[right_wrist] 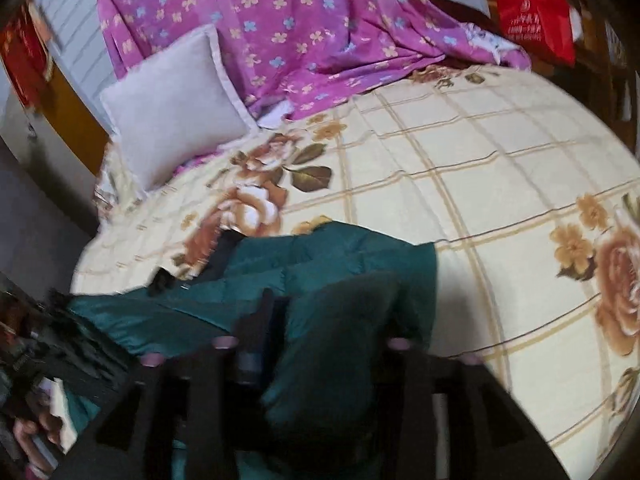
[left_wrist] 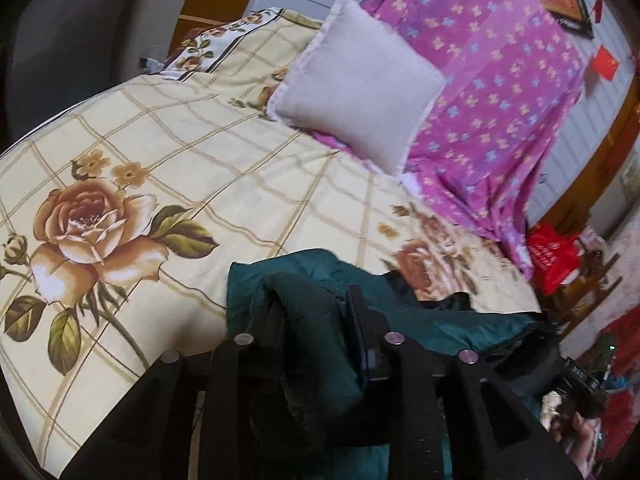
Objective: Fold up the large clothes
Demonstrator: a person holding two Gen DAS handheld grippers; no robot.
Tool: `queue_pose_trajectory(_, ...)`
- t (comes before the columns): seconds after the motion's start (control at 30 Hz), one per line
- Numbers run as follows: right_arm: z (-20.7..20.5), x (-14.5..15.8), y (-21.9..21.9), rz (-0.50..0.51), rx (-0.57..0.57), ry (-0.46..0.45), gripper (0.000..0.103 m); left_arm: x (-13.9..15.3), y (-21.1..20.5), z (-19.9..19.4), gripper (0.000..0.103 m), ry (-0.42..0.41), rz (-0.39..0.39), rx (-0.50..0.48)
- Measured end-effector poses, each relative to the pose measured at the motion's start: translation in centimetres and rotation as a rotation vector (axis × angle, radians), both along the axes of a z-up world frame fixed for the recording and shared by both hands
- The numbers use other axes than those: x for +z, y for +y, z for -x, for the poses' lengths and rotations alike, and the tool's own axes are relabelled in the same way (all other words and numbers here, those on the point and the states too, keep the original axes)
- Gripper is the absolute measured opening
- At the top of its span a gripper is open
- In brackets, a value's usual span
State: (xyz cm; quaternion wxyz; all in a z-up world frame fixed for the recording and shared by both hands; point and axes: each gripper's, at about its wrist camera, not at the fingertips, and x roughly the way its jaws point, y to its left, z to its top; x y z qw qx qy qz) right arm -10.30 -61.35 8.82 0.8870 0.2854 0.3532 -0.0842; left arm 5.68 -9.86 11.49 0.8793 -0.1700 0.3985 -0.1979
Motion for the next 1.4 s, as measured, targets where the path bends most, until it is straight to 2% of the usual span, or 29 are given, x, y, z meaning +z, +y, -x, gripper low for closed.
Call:
queue_pose_trajectory(0.1,0.6,1.4,0.4,-0.005,0.000,-0.056,0.075,1.3,0.4,0.6,0.013,-0.006,0.003,-0.019)
queue_pose_trajectory(0.3,1.8,4.0,2.0,0.064,0.008,-0.096,0.077,2.1,1.3,0.8,0.013,0.010,0.009,-0.016)
queue_pose_trajectory(0.43,1.7,4.7,2.1,0.080,0.013,-0.088,0.077,2.1,2.1,0.3,0.014,0.047,0.083,0.001)
queue_pose_trajectory(0.5,1.7,4.6,1.5,0.037,0.006,-0.098,0.077,2.3,2.8,0.3,0.025,0.037,0.124,0.010)
queue_pose_trajectory(0.57,2.1,4.4,0.7,-0.020,-0.008,-0.114,0.078,3.3,3.7,0.8,0.035,-0.038,0.117,0.058)
queue_pose_trajectory(0.63,2.4,4.4,0.6,0.009,-0.028,-0.118,0.079,3.9,4.2,1.1,0.040,-0.072,0.109,0.084)
queue_pose_trajectory(0.7,3.0,5.2,1.0,0.071,-0.031,-0.139,0.080,4.1,4.3,1.2,0.041,-0.074,0.100,0.077)
queue_pose_trajectory(0.83,3.3,6.1,3.1,0.138,0.024,-0.171,0.080,3.5,3.1,2.1,0.041,-0.088,0.039,0.071)
queue_pose_trajectory(1.03,-1.0,4.6,7.9,0.281,0.146,-0.044,0.080,1.8,-1.8,2.1,0.041,-0.068,-0.068,0.018)
queue_pose_trajectory(1.13,-3.7,3.3,8.9,0.342,0.150,0.019,0.080,0.1,-4.4,0.8,0.041,-0.026,-0.168,0.027)
queue_pose_trajectory(1.2,-5.4,2.3,8.9,0.376,0.136,0.058,0.080,-1.4,-5.4,-0.3,0.041,0.000,-0.265,0.060)
queue_pose_trajectory(1.27,-6.8,0.9,8.3,0.377,0.128,0.113,0.080,-3.0,-6.0,-1.4,0.041,0.030,-0.347,0.081)
queue_pose_trajectory(1.33,-8.1,-0.9,7.6,0.344,0.122,0.174,0.080,-4.1,-5.8,-2.0,0.043,0.039,-0.348,0.079)
queue_pose_trajectory(1.4,-8.9,-2.2,7.1,0.314,0.115,0.189,0.080,-4.8,-5.6,-2.1,0.044,0.029,-0.343,0.072)
